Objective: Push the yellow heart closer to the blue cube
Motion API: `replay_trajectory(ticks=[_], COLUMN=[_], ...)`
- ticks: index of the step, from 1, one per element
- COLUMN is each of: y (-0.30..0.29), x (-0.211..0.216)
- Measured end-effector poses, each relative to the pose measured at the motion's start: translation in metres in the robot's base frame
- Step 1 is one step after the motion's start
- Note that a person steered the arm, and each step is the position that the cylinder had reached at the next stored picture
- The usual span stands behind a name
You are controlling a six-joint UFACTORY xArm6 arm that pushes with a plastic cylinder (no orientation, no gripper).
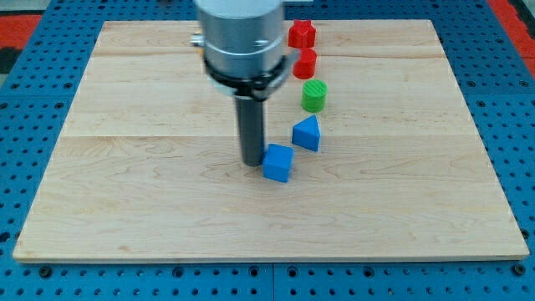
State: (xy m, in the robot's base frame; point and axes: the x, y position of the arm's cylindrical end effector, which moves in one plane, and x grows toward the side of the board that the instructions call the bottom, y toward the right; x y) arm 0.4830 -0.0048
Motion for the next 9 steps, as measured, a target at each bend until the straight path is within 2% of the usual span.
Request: replay_trajectory(ticks=[1, 2, 3, 5, 6, 8, 9], y=[0.038, 0.002, -0.024, 0.014, -0.006, -0.107, -0.122], x=[0.004, 0.003, -0.041, -0.213, -0.253, -0.27, -0.258])
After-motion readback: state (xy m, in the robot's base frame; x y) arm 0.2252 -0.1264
